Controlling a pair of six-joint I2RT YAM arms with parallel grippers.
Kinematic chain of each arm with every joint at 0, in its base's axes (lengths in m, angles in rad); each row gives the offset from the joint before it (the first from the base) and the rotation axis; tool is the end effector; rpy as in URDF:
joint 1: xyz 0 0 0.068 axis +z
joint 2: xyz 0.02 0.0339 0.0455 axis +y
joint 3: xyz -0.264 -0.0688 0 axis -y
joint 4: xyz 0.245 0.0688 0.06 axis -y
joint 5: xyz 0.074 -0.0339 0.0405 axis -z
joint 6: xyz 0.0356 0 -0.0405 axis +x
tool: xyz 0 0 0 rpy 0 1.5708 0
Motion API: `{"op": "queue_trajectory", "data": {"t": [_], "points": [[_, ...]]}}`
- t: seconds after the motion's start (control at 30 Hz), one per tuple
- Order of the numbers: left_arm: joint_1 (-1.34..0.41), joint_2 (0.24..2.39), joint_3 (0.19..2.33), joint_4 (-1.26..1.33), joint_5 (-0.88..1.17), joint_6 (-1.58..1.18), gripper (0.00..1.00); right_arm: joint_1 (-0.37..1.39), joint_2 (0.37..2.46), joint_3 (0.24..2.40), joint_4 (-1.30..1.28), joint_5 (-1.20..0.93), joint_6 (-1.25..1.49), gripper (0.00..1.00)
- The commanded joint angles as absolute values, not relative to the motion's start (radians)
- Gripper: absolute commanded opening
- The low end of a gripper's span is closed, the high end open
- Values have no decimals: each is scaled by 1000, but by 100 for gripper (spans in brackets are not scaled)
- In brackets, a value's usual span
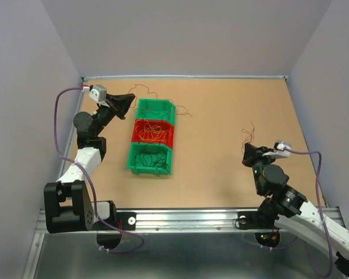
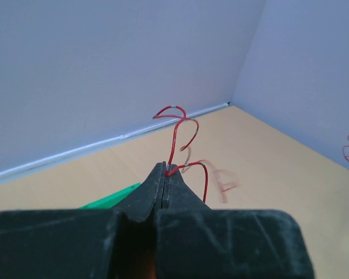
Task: Untangle the cables
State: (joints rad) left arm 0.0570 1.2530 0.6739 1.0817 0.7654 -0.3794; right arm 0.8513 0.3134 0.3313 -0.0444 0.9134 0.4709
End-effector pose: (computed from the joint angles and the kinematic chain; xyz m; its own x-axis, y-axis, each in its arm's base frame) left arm 0.2637 -0.0097 0.3284 0.2374 -0.2540 -0.9376 0.7030 0.7110 -0.0146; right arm 0.0927 0.0630 0.2567 0.0125 0.4350 -0.9004 0.0631 0.8983 0.4348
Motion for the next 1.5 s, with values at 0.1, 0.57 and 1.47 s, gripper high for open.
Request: {"op": "queue_trajectory", "data": {"t": [0.1, 0.57, 1.47], "points": [[-24, 1216, 709, 1007, 802, -215, 0, 853, 444, 402, 37, 755, 399, 4], [-164, 1485, 937, 644, 670, 118, 0, 853, 638, 445, 110, 644, 351, 2], [-121, 1716, 1287, 594, 881, -13, 0, 854, 687, 434, 176, 637, 345, 0]]}}
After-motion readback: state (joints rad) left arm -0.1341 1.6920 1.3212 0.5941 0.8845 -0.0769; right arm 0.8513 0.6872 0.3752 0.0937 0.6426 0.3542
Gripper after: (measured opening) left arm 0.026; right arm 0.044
